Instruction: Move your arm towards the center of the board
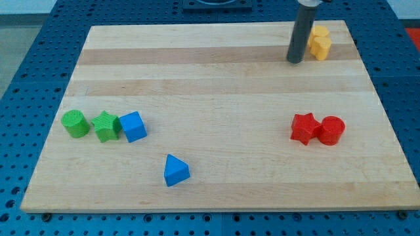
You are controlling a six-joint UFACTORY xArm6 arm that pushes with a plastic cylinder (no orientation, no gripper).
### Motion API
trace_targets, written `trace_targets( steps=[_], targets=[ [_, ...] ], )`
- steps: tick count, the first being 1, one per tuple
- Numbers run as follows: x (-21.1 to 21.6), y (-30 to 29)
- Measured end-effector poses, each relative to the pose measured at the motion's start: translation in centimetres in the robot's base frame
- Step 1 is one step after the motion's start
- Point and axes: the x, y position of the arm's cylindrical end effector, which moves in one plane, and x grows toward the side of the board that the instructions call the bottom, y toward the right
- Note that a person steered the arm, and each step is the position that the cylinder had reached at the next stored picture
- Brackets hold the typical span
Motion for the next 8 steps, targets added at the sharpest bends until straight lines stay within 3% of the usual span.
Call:
trace_targets(
  steps=[2,8],
  targets=[
    [0.0,-6.3],
    [0.0,-10.2]
  ],
)
